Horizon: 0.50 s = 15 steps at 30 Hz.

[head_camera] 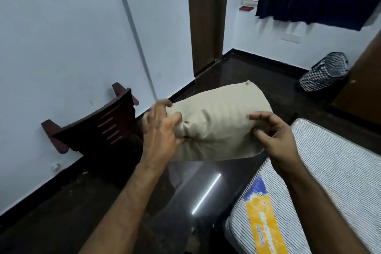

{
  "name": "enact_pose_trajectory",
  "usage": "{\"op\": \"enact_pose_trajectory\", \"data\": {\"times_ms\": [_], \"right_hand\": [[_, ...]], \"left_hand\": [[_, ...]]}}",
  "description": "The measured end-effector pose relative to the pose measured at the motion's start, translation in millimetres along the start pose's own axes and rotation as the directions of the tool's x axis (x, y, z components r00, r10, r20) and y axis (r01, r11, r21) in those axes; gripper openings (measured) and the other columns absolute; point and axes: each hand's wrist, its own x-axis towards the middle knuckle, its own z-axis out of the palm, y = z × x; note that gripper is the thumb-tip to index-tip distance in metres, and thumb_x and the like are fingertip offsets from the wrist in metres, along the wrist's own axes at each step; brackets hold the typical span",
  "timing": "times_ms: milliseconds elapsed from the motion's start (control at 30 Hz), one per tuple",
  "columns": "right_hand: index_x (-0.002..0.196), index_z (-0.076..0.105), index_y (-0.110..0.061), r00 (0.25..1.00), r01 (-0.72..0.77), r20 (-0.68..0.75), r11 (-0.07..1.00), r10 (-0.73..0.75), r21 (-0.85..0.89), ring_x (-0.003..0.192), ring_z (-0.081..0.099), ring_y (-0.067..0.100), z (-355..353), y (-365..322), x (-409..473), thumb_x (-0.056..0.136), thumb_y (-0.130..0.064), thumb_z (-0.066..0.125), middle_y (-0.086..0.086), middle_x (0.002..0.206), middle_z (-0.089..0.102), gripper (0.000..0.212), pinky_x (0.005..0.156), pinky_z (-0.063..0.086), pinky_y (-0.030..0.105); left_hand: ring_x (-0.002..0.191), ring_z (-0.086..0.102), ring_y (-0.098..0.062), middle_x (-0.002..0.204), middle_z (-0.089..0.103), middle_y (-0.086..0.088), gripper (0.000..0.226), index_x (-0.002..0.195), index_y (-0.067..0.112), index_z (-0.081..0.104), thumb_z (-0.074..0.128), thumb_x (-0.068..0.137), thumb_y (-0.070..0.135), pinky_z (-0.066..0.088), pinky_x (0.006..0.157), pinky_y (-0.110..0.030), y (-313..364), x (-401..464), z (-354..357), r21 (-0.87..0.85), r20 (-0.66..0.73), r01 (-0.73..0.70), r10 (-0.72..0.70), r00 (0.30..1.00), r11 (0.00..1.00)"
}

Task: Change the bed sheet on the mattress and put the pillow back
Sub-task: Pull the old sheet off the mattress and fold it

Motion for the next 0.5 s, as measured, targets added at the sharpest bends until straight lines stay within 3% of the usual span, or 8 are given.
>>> {"op": "enact_pose_trajectory", "data": {"times_ms": [133, 233, 300, 367, 433, 500], "right_hand": [[0.094, 0.068, -0.013, 0.992, 0.031, -0.122, 0.999, -0.029, 0.013, 0.091, 0.065, -0.002, 26.1, 12.5, 93.2, 0.077, 0.028, 0.046, -0.016, 0.092, 0.074, 0.05, 0.083, 0.047, 0.011], [0.101, 0.067, -0.017, 0.976, 0.085, -0.197, 0.996, -0.091, -0.036, 0.1, 0.064, -0.003, 38.7, 21.3, 162.6, 0.077, 0.019, 0.051, -0.019, 0.1, 0.073, 0.047, 0.09, 0.046, 0.014], [0.124, 0.065, -0.018, 0.944, 0.135, -0.244, 0.937, -0.221, -0.322, 0.123, 0.054, 0.008, 35.7, 36.8, 201.0, 0.085, 0.004, 0.066, -0.004, 0.13, 0.063, 0.045, 0.107, 0.041, 0.025], [0.138, 0.06, -0.021, 0.915, 0.097, -0.25, 0.774, -0.316, -0.625, 0.131, 0.043, 0.017, 34.8, 51.9, 230.3, 0.087, -0.018, 0.077, 0.012, 0.144, 0.045, 0.054, 0.111, 0.032, 0.028], [0.132, 0.063, -0.023, 0.911, 0.05, -0.272, 0.738, -0.31, -0.673, 0.124, 0.048, 0.023, 45.2, 66.8, 247.0, 0.089, -0.033, 0.072, 0.013, 0.134, 0.048, 0.045, 0.106, 0.034, 0.024], [0.127, 0.062, -0.031, 0.966, 0.002, -0.214, 0.826, -0.149, -0.563, 0.116, 0.056, 0.015, 60.5, 77.2, 260.9, 0.094, -0.054, 0.059, 0.004, 0.126, 0.058, 0.04, 0.1, 0.041, 0.019]], "left_hand": [[0.111, 0.063, -0.019, 0.117, 0.065, 0.008, 0.028, 0.094, 0.021, 0.067, 0.084, 0.074, 0.032, 0.049, 0.097, -0.041, -32.0, 67.3, 26.3, -0.23, 0.048, -0.193, 0.21, 0.977, 0.954], [0.092, 0.07, -0.018, 0.097, 0.071, 0.007, 0.022, 0.099, 0.02, 0.071, 0.078, 0.081, 0.03, 0.055, 0.077, -0.04, -27.8, 121.2, 49.9, -0.364, 0.023, -0.068, 0.082, 0.996, 0.929], [0.081, 0.07, -0.024, 0.084, 0.07, 0.003, 0.016, 0.09, 0.02, 0.069, 0.076, 0.082, 0.032, 0.053, 0.066, -0.042, -21.0, 158.7, 69.9, -0.333, -0.041, 0.004, -0.019, 0.999, 0.943], [0.071, 0.066, -0.025, 0.073, 0.065, 0.002, 0.018, 0.08, 0.018, 0.064, 0.079, 0.08, 0.029, 0.05, 0.059, -0.039, -13.9, 199.6, 93.0, -0.316, -0.109, 0.036, -0.074, 0.991, 0.948], [0.062, 0.062, -0.025, 0.066, 0.06, 0.002, 0.024, 0.075, 0.017, 0.059, 0.082, 0.077, 0.025, 0.044, 0.053, -0.035, -5.3, 240.2, 115.2, -0.304, -0.162, 0.033, -0.086, 0.983, 0.952], [0.06, 0.06, -0.025, 0.067, 0.06, 0.002, 0.027, 0.074, 0.018, 0.057, 0.084, 0.074, 0.022, 0.042, 0.049, -0.034, 5.1, 279.7, 141.9, -0.283, -0.227, -0.03, -0.037, 0.973, 0.959]]}}
